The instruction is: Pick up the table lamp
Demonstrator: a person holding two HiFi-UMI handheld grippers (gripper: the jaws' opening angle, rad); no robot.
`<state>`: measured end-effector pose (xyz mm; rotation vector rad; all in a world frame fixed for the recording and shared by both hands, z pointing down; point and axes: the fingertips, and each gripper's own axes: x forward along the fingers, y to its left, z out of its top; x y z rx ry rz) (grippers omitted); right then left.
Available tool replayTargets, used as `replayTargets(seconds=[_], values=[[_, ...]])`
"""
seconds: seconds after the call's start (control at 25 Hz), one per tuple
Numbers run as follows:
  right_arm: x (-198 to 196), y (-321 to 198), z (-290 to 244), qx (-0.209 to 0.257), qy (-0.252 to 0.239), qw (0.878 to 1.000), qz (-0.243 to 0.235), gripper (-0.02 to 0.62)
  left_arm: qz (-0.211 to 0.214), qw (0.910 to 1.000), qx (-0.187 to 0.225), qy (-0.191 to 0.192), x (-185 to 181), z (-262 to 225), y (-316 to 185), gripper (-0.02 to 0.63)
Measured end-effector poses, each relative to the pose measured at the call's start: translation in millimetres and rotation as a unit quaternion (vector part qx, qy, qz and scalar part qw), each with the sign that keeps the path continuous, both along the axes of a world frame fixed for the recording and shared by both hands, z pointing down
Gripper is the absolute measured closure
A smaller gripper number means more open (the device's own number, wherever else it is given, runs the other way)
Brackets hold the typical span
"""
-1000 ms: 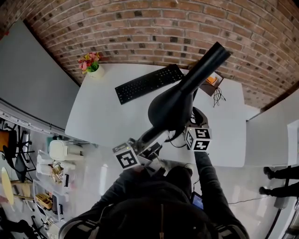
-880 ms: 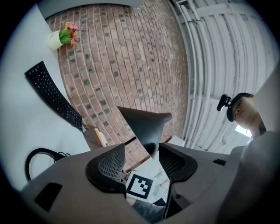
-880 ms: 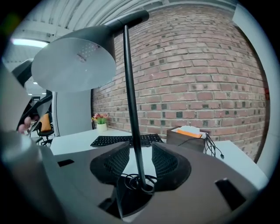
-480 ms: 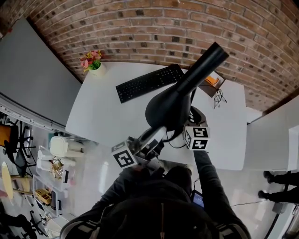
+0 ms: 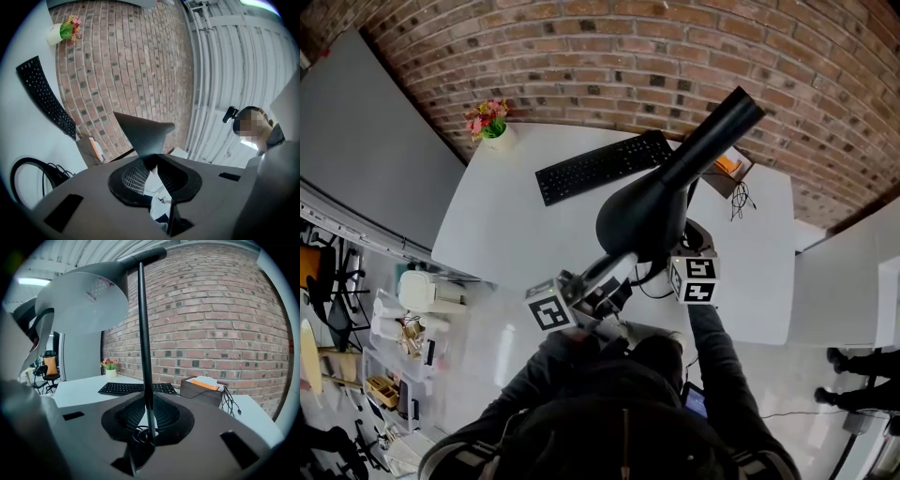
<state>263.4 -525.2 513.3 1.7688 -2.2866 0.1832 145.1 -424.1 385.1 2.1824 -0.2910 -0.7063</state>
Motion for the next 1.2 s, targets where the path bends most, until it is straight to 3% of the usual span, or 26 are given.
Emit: replayTargets(seconds=[0.48, 0.92, 1.2], values=[[5.8, 0.6, -1.9, 0.027, 0.006, 0.999, 0.019, 0.548, 0.045, 0.9973, 0.054, -0.022, 12.5, -6.1, 9.2, 0.572], [7.4, 8.9, -14.4, 0.037, -0.019, 0.999, 0.032, 0.548, 0.099, 0.9825, 0.137, -0.078, 31.1, -15.6, 36.2, 0.589], [16.4, 2.0, -47.0, 0.066, -0.009, 0.997, 0.039, 0.548, 0.100, 0.9806, 0.156, -0.063, 32.6, -38.6, 30.7, 0.589]])
